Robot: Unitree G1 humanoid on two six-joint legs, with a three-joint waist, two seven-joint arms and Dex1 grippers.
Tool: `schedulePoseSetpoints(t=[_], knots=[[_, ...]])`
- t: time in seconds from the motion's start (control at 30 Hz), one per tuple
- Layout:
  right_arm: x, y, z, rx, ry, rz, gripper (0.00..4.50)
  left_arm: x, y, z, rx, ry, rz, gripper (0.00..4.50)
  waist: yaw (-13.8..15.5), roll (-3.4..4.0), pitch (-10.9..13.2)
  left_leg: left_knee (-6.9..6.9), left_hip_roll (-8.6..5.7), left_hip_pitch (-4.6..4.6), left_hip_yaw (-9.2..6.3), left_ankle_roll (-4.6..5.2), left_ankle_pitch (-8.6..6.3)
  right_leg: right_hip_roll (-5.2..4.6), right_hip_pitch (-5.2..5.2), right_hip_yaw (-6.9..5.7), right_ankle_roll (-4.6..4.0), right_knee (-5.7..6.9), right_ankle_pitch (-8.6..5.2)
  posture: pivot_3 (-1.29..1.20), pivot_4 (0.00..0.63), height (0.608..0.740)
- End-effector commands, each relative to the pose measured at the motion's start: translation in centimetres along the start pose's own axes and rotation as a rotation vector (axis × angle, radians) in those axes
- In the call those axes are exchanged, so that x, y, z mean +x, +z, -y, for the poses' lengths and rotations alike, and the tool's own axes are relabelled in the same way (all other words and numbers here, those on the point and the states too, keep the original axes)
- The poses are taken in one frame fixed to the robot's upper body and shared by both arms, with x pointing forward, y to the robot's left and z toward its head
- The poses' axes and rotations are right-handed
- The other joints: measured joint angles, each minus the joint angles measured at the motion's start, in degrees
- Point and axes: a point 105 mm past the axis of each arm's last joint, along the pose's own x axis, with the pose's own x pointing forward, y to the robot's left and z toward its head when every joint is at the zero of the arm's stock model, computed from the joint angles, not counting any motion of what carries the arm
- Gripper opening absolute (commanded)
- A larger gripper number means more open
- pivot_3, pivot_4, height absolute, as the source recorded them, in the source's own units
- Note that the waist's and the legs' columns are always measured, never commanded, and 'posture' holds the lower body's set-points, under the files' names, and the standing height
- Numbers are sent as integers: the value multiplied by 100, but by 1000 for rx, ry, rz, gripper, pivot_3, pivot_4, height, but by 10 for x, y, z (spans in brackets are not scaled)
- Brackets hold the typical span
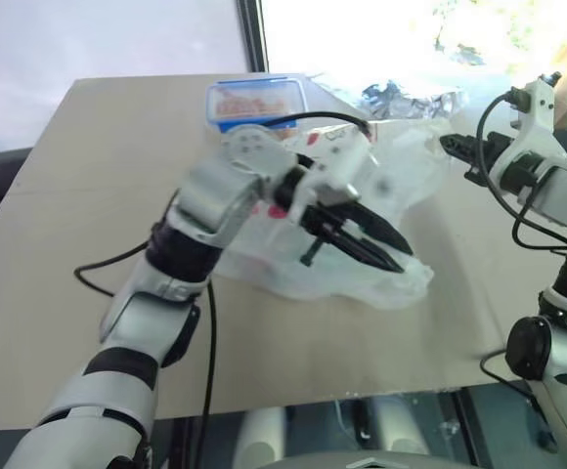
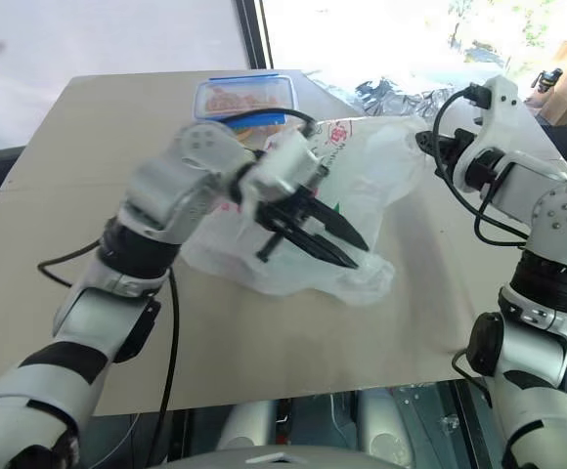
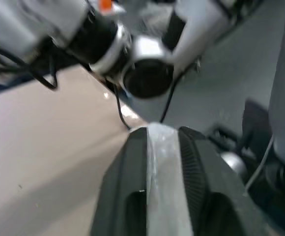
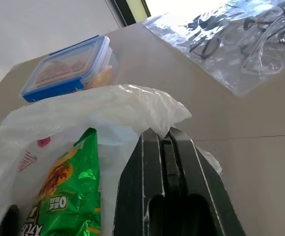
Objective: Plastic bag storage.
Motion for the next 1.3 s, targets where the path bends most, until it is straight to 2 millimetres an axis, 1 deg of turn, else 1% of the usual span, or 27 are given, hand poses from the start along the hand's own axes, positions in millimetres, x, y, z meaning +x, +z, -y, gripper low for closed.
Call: schedulePoseSetpoints(t=[0.03, 0.1, 0.13, 0.2, 0.27, 0.3, 0.33, 0.4, 0.43, 0.47, 0.5, 0.53, 0.6, 0.63, 0.67, 0.73, 0.83, 0.93, 0.97, 1.0, 1.07, 1.1, 1.13, 1.2, 1.3], knots=[[-9, 21, -1, 16, 18, 92, 0, -21, 24, 5, 0, 144, 99, 72, 11, 1, 1, 0, 0, 0, -2, 0, 0, 0, 0, -2, 0, 1, 0, 0, 150, 740], [-8, 30, -2, 35, 30, 118, 0, -36, 24, 4, -18, 273, 98, 72, 24, 1, 1, 3, 0, 0, -2, 0, 0, -1, 2, -4, 0, 0, 0, 0, 150, 740], [-8, 32, -1, 37, 30, 122, 0, -40, 22, 4, -20, 312, 89, 72, 26, 1, 1, 4, 0, 0, -1, 0, 0, -2, 3, -4, 1, 0, 1, 0, 150, 740], [-6, 32, -2, 44, 39, 120, 0, -43, 19, 1, -28, 401, 77, 72, 42, 1, 0, 6, -1, 0, -1, 0, 0, -2, 5, -4, 1, 1, 1, 0, 150, 740], [-2, 29, -4, 38, 50, 103, 0, -44, 18, 2, -64, 426, 90, 72, 64, 0, 0, 7, -1, 0, -3, 0, 0, -2, 8, -8, 1, 1, 1, 0, 150, 740], [-1, 27, -6, 36, 54, 94, 0, -44, 16, 5, -76, 421, 77, 583, 63, 0, 0, 9, -2, 0, -8, 0, 0, -2, 11, -13, 1, 1, 1, 0, 150, 740], [0, 26, -7, 36, 59, 88, 0, -42, 13, 8, -83, 409, 63, 598, 55, 0, 1, 9, -2, 0, -7, 0, 0, -2, 11, -12, 1, 0, 1, 0, 150, 740], [1, 22, -8, 34, 62, 79, 0, -39, 8, 9, -68, 430, 26, 1076, 39, 1, 0, 8, -2, 0, -5, -1, 0, -2, 10, -10, 0, 0, 1, 0, 150, 740], [1, 21, -8, 31, 57, 75, 0, -36, 1, 10, -44, 449, -16, 1399, 38, 1, 0, 7, -2, 0, -5, -1, 0, -2, 10, -10, 0, 1, 1, 0, 150, 740], [1, 19, -8, 31, 55, 74, 0, -33, -7, 14, -13, 455, -62, 1519, 28, 3, -1, 6, -2, 0, -6, -2, 1, -2, 10, -10, 0, 0, 1, 0, 150, 740], [1, 18, -9, 35, 58, 75, 0, -32, -19, 20, -1, 447, -136, 1825, 19, 4, -1, 4, -1, 1, -5, -2, 1, -2, 10, -9, 0, 0, 1, 0, 150, 740], [1, 16, -10, 35, 54, 72, 0, -32, -29, 23, 31, 449, -194, 1978, 15, 5, -2, 2, -1, 3, -1, -3, 1, -1, 9, -6, 0, 0, 1, 0, 150, 740], [0, 12, -8, 28, 36, 64, 0, -33, -44, 30, 75, 432, -276, 1978, 34, 5, -2, -1, -1, 5, 1, -3, 2, -1, 8, -4, 0, 1, 1, 0, 150, 740], [-2, 9, -4, 16, 11, 53, 0, -37, -53, 34, 85, 426, -322, 1978, 36, 5, -2, -1, -1, 4, 1, -3, 1, -1, 8, -6, -1, 1, 1, 0, 150, 740], [-4, 3, 2, 0, -23, 38, 0, -41, -61, 43, 88, 392, -360, 1978, 39, 5, -2, 0, -1, 4, 2, -2, 1, -1, 7, -6, -1, 1, 1, 0, 150, 740], [-12, -8, 15, -2, -82, 15, 0, -57, -85, 58, -2, 367, -460, 1978, 49, 4, -3, 0, -1, 4, 4, -1, 0, -1, 8, -6, -1, -1, 1, 0, 150, 740], [-21, -21, 30, -15, -156, -15, 0, -74, -105, 76, -137, 341, -515, 1978, 60, 5, -3, -2, -1, 4, 5, -1, 0, -2, 8, -6, -1, -3, 1, 0, 150, 740], [-26, -28, 40, -19, -201, -29, 0, -94, -132, 88, -214, 361, -651, 1978, 40, 6, -2, 1, -1, 3, 8, 0, 0, -3, 7, -4, -1, -1, 1, 0, 150, 740], [-26, -28, 40, -20, -201, -29, 0, -99, -141, 85, -214, 395, -689, 1978, 36, 7, -3, 2, 0, 6, 7, 0, 0, -3, 7, -3, 0, 1, 2, 0, 150, 740], [-27, -27, 39, -18, -195, -25, 0, -103, -149, 76, -207, 453, -711, 1978, 38, 10, -5, 1, 0, 10, 7, 0, 0, -2, 8, -2, 0, 3, 2, 0, 150, 740], [-28, -28, 37, -24, -189, -30, 0, -115, -169, 51, -154, 582, -773, 1978, 79, 20, -11, 0, -2, 18, 6, 0, 0, -2, 15, -4, 0, 4, 1, 0, 150, 740], [-29, -29, 36, -28, -189, -33, 0, -120, -175, 40, -119, 626, -801, 1978, 94, 20, -11, 4, -1, 17, 2, 0, 0, -1, 16, -7, 0, 8, 1, 0, 150, 740], [-30, -29, 35, -29, -184, -34, 0, -126, -179, 25, -100, 705, -805, 1978, 122, 19, -13, 7, -2, 15, 0, 1, 0, -1, 16, -9, 0, 10, 2, 0, 150, 740], [-34, -29, 31, -33, -175, -33, 0, -131, -177, -4, -75, 825, -751, 1978, 208, 26, -18, 16, -6, 26, -1, 1, 0, -2, 31, -9, 1, 11, 3, 0, 150, 740], [-38, -30, 21, -38, -149, -33, 0, -141, -164, -43, -44, 994, -657, 1978, 186, 23, -17, 27, -6, 26, -7, 3, 1, -1, 40, -11, 10, 7, 8, 0, 150, 740]])
